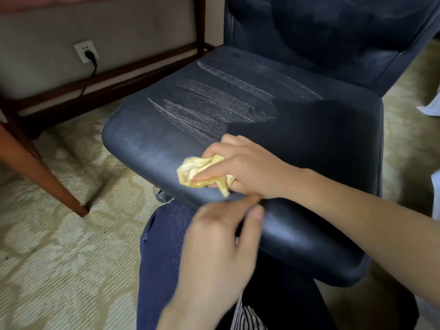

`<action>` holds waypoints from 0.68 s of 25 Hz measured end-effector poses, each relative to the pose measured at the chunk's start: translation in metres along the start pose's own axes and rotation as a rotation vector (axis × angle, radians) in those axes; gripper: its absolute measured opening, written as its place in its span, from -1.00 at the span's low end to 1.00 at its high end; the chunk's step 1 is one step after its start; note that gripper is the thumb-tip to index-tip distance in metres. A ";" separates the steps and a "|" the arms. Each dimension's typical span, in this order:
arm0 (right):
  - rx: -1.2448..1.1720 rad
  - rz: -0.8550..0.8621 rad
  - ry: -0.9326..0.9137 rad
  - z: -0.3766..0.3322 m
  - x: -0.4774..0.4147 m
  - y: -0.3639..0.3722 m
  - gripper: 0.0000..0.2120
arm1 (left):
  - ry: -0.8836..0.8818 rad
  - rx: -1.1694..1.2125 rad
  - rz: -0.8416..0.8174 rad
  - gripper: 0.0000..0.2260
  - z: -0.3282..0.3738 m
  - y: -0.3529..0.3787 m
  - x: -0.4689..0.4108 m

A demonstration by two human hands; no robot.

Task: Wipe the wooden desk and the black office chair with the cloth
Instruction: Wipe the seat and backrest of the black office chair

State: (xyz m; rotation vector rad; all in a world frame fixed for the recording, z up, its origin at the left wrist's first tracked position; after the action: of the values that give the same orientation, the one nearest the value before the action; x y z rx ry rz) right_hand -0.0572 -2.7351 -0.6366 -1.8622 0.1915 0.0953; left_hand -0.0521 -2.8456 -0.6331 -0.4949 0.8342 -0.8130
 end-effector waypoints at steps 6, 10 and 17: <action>-0.119 0.176 0.092 0.018 0.030 -0.013 -0.74 | -0.183 -0.121 0.197 -0.78 -0.077 -0.042 -0.031; -0.126 0.303 0.225 0.050 0.064 -0.034 -0.73 | -0.282 -0.257 0.114 -0.63 -0.116 -0.035 -0.040; -0.054 0.589 0.760 0.132 0.116 -0.071 -0.78 | -0.341 -0.361 0.032 -0.46 -0.137 -0.024 -0.062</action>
State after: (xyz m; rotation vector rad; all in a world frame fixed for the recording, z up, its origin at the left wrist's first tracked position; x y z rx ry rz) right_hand 0.0735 -2.5987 -0.6272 -1.7618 1.2665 -0.2121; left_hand -0.1973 -2.8216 -0.6699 -0.9105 0.6693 -0.5270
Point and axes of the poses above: each hand's wrist, its own x-axis away from the middle knuckle, its own y-axis out of the palm, z = x × y, the point moved 8 cm from there along -x, towards the middle knuckle, and after that the axes turned 12 degrees about -x, right-handed, at the moved point
